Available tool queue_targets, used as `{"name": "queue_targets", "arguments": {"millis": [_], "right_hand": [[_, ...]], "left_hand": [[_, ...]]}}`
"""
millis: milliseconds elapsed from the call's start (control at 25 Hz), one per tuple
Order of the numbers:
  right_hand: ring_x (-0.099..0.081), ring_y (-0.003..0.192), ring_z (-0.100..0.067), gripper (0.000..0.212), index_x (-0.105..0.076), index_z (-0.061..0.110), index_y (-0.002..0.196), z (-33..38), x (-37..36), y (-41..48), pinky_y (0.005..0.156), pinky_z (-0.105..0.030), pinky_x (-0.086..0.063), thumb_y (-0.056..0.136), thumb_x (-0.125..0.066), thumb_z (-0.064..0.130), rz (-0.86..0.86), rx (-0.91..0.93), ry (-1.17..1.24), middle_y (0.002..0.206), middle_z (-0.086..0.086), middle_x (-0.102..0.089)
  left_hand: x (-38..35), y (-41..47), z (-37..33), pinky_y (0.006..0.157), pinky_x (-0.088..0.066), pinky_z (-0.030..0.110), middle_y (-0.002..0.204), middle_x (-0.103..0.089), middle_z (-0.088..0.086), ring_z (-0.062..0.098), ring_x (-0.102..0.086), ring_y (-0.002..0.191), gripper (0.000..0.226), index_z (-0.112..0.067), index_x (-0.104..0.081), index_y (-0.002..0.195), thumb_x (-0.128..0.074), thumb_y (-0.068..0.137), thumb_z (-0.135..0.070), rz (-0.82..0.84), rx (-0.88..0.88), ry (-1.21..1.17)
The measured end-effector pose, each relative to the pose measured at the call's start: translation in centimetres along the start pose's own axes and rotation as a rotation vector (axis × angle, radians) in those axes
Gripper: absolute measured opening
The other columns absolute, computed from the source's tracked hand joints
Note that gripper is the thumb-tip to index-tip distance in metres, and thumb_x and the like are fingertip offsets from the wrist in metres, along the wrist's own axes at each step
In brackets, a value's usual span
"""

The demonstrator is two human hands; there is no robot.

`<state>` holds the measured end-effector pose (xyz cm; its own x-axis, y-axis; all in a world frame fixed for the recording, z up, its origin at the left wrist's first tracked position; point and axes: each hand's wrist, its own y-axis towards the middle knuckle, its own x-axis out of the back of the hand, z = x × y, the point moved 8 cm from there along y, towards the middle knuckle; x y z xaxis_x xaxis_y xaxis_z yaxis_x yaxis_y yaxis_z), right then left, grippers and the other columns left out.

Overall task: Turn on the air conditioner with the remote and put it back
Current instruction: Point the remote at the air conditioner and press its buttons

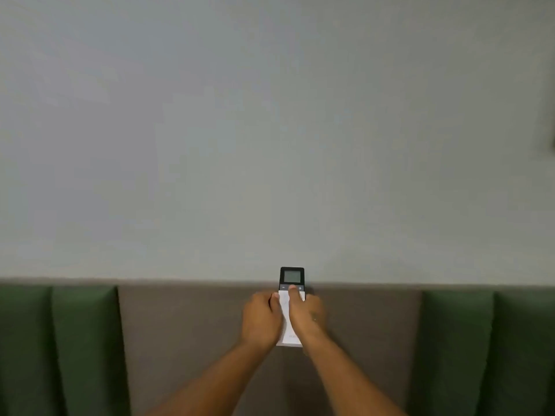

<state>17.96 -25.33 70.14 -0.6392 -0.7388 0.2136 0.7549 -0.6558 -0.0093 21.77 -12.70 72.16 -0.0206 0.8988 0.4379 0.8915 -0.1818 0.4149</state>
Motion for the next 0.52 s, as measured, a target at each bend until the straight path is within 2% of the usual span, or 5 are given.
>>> {"name": "queue_targets", "arguments": {"millis": [80, 240, 360, 520], "right_hand": [[-0.068, 0.085, -0.028, 0.041, -0.071, 0.008, 0.1, 7.8, 2.4, -0.7, 0.072, -0.032, -0.055, 0.094, -0.052, 0.044, -0.025, 0.063, 0.024, 0.099, -0.011, -0.074], [-0.069, 0.085, -0.029, 0.037, -0.068, 0.01, 0.103, 19.3, 6.3, -3.8, 0.06, -0.028, -0.048, 0.093, -0.052, 0.042, -0.026, 0.171, 0.092, 0.101, -0.01, -0.072], [-0.07, 0.082, -0.029, 0.035, -0.069, 0.009, 0.1, 22.7, 7.5, -5.3, 0.056, -0.027, -0.047, 0.09, -0.052, 0.038, 0.011, 0.211, 0.099, 0.096, -0.01, -0.072], [-0.069, 0.076, -0.029, 0.031, -0.068, 0.007, 0.1, 23.7, 7.8, -6.6, 0.051, -0.025, -0.045, 0.089, -0.054, 0.033, 0.073, 0.23, 0.113, 0.094, -0.011, -0.072]], "left_hand": [[3.7, 2.6, -6.7, 0.057, -0.041, 0.031, 0.065, -0.061, 0.006, 0.018, -0.051, 0.059, 0.037, -0.004, -0.056, 0.066, -0.04, 0.098, -0.014, -0.051, -0.074, -0.018], [10.6, 4.1, -17.4, 0.053, -0.038, 0.02, 0.067, -0.058, 0.0, 0.01, -0.052, 0.059, 0.037, -0.014, -0.057, 0.068, -0.038, 0.1, -0.018, -0.182, -0.201, -0.005], [12.8, 3.6, -20.8, 0.057, -0.046, 0.023, 0.073, -0.062, 0.001, 0.012, -0.058, 0.064, 0.035, -0.012, -0.063, 0.076, -0.039, 0.1, -0.019, -0.216, -0.225, 0.018], [14.2, 2.6, -22.1, 0.059, -0.047, 0.023, 0.078, -0.064, 0.001, 0.014, -0.061, 0.069, 0.033, -0.012, -0.066, 0.082, -0.04, 0.1, -0.021, -0.24, -0.237, 0.075]]}}
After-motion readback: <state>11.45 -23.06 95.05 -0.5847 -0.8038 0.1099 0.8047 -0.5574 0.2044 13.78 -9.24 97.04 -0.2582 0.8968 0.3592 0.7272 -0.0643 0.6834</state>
